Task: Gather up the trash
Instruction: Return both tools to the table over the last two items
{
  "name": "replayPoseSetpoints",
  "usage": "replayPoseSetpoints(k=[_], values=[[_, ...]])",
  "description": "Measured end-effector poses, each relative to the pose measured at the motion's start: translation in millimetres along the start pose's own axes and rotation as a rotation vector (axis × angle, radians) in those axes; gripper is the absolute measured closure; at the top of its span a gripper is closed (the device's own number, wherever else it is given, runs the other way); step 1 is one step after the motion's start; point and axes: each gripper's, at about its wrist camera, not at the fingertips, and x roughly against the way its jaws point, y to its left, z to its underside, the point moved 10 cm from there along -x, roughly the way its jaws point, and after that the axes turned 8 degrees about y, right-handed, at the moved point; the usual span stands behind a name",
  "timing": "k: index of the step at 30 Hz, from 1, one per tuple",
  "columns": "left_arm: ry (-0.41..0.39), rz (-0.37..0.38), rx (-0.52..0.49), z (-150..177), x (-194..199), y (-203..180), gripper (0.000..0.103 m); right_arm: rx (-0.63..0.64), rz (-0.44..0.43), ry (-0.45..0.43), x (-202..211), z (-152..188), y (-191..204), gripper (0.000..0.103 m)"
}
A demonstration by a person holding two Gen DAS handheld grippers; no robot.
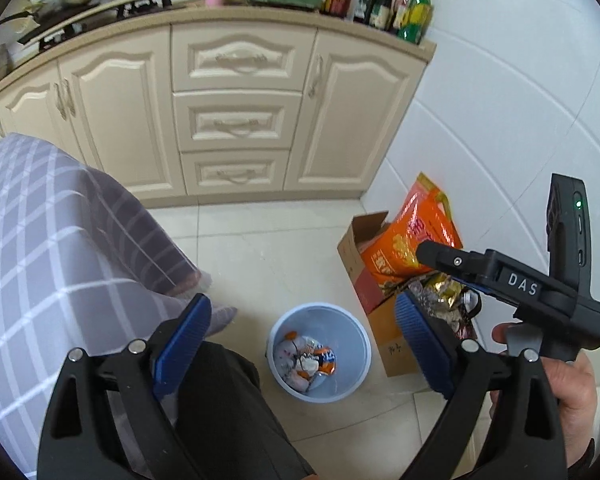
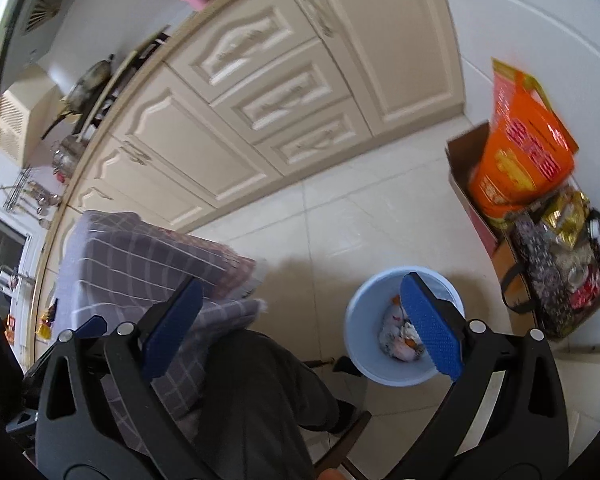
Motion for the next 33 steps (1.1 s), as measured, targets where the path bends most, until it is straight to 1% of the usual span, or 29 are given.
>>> replayPoseSetpoints(k=[3, 7, 12, 15, 16, 21, 26, 29, 33], values=[[-0.038, -0.01, 0.019, -5, 21, 15, 0.012, 0.053, -0.029, -0.021, 10, -8, 32, 0.006], [-0.109, -0.025, 0.067, -16, 58, 44, 0.012, 0.137, -0.071, -0.043, 19, -15, 83, 0.006], [-0.188, -0.075, 0.107, -20, 102, 86, 0.011, 0.244, -0.121, -0.053, 24, -16, 149, 0.006], [-0.239, -0.115, 0.147, -17, 131, 118, 0.011, 0.3, -0.148, -0.053, 23, -13, 182, 0.006], [-0.251, -0.123, 0.159, -16, 139, 128, 0.011, 0.328, -0.161, -0.051, 23, -11, 199, 0.006], [-0.32, -0.181, 0.217, -6, 184, 175, 0.011, 0.419, -0.215, -0.041, 19, 0, 259, 0.006], [-0.395, -0.287, 0.28, 14, 233, 232, 0.009, 0.538, -0.261, -0.017, 6, 19, 329, 0.006], [-0.42, -0.339, 0.327, 27, 256, 267, 0.009, 0.616, -0.29, 0.007, -6, 35, 370, 0.006], [-0.43, -0.394, 0.398, 48, 278, 317, 0.009, 0.704, -0.303, 0.04, -22, 58, 410, 0.006]])
